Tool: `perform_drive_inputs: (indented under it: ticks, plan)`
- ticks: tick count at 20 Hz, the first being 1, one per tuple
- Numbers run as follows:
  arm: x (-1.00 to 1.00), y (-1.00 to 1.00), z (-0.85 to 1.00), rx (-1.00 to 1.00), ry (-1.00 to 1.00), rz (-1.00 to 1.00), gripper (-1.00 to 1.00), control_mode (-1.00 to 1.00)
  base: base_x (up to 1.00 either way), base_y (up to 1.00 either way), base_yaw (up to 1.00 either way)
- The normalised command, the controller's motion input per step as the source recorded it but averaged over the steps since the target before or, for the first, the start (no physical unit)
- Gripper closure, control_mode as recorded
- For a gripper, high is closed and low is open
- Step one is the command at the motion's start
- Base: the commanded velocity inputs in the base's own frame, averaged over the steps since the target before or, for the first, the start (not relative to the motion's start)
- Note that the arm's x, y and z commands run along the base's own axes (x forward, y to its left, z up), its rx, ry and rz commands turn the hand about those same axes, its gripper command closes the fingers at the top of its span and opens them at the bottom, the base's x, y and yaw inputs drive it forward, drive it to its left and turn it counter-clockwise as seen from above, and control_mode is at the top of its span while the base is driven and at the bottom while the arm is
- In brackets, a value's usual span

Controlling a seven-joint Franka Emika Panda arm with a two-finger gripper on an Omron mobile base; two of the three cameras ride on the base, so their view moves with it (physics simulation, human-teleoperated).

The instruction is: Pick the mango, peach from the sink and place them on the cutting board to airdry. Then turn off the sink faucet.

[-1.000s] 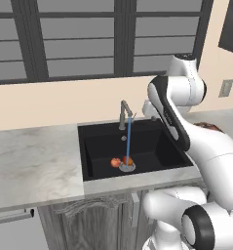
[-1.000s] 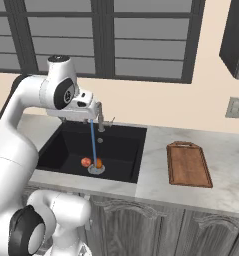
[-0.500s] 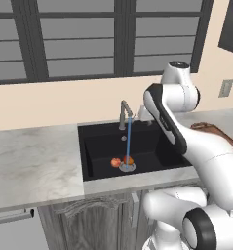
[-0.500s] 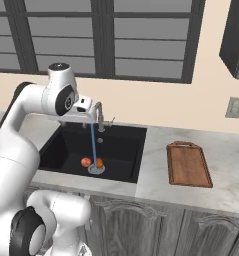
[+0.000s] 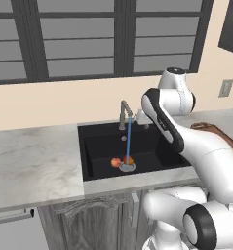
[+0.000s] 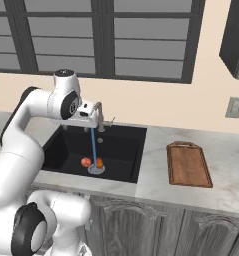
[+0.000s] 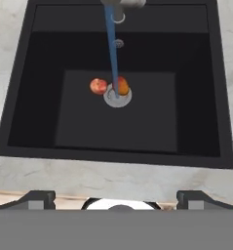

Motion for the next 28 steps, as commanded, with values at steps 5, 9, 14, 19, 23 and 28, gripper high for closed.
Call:
perform_drive_inputs:
  ticks: [5, 9, 14, 19, 23, 28]
  plan:
    - [0.02, 0.04, -0.28, 0.02, -0.03, 0.00, -1.00, -1.00, 0.00, 0.00, 0.00]
    - [0.00, 0.00, -0.30, 0.01, -0.07, 0.00, -1.00, -1.00, 0.00, 0.00, 0.00]
    - [0.02, 0.00, -0.24, 0.00, -0.09, 0.00, -1.00, -1.00, 0.00, 0.00, 0.00]
    - [0.10, 0.00, -0.23, 0.00, -0.04, 0.00, -1.00, -1.00, 0.00, 0.00, 0.00]
    - [0.19, 0.00, -0.23, 0.00, -0.02, 0.00, -1.00, -1.00, 0.00, 0.00, 0.00]
    - [0.16, 0.02, -0.25, 0.00, -0.01, 0.00, -1.00, -1.00, 0.00, 0.00, 0.00]
